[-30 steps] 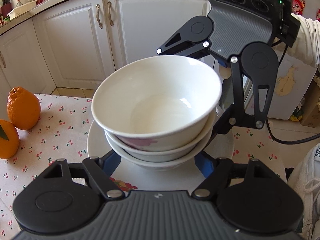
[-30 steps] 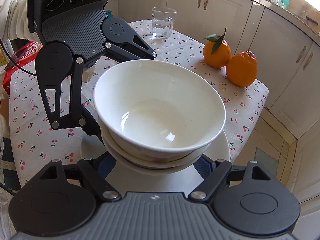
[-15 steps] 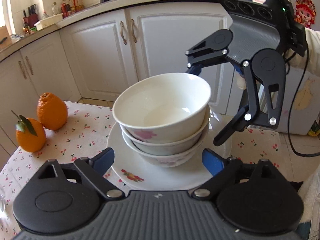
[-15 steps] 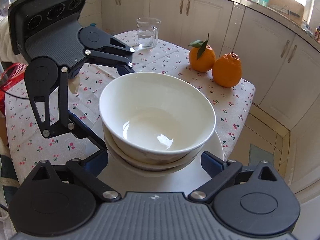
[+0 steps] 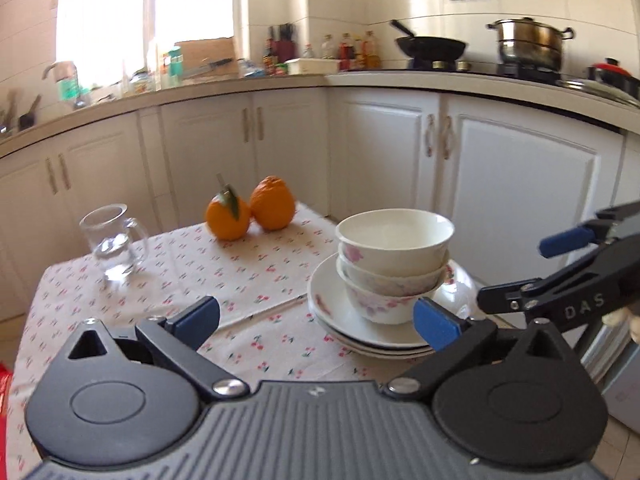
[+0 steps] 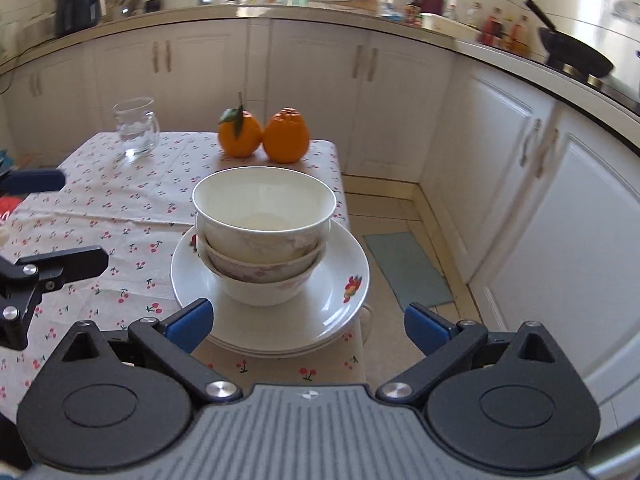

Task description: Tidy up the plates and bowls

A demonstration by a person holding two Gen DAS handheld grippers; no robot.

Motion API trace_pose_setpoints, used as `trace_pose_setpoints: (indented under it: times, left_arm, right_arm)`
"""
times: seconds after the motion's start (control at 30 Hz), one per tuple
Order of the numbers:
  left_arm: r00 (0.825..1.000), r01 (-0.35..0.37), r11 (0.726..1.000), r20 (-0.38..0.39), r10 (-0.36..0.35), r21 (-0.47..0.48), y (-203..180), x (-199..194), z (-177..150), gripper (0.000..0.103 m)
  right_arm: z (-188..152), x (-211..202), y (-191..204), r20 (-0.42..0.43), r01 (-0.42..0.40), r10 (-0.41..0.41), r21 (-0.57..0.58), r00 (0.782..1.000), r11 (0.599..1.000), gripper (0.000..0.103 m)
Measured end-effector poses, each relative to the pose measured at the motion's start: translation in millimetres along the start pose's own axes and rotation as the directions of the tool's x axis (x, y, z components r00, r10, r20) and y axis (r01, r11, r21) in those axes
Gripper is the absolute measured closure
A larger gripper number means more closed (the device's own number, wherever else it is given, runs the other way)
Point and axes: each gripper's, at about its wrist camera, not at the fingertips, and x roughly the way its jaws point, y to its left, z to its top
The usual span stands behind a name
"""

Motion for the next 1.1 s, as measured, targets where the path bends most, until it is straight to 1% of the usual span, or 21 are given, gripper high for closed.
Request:
trace_pose_setpoints:
  times: [0.03, 0.07, 0.1, 0.23, 0.3, 0.43, 0.6, 1.1]
  left_arm:
    - [0.998, -0.059, 0.998, -0.027, 0.059, -0.015, -2, -1, 1, 0.001]
    - [0.994, -0.104, 0.994, -0.035, 0.103, -0.023, -3, -3, -1, 0.001]
    - [0.992, -0.123, 0.992, -0.022, 0.122, -0.026, -4, -8, -1, 0.001]
    - [0.99, -0.14, 0.988, 0.028, 0.142, -0.06, -2, -35, -4, 0.001]
    - [0.985, -0.164, 0.984, 0.037, 0.167, -0.072, -1, -44, -4, 0.001]
    - [0.985, -0.161, 0.984, 0.058, 0.165, -0.079, -4, -58, -5, 0.001]
    - [0.98, -0.186, 0.978, 0.058, 0.192, -0.093, -8, -64, -8, 0.001]
    - [0.978, -0.196, 0.975, 0.056, 0.203, -0.101, -10, -68, -8, 0.001]
  right_arm:
    - [-2, -5, 3, 0.004, 0.008, -0.008, 0.035, 1.0, 0.999, 0.0]
    - [-4, -10, 9, 0.009, 0.02, -0.021, 0.063, 1.0, 0.998, 0.0]
    - [-5, -16, 12, 0.02, 0.036, -0.038, 0.076, 0.999, 0.996, 0.0]
    - [-10, -38, 27, 0.077, 0.107, -0.114, 0.089, 0.99, 0.99, 0.0]
    - [-12, -49, 32, 0.097, 0.122, -0.131, 0.093, 0.987, 0.988, 0.0]
    - [-17, -64, 38, 0.136, 0.139, -0.152, 0.1, 0.979, 0.985, 0.0]
    - [-19, -73, 44, 0.166, 0.166, -0.181, 0.101, 0.969, 0.981, 0.0]
    - [-22, -75, 47, 0.182, 0.178, -0.197, 0.116, 0.963, 0.977, 0.0]
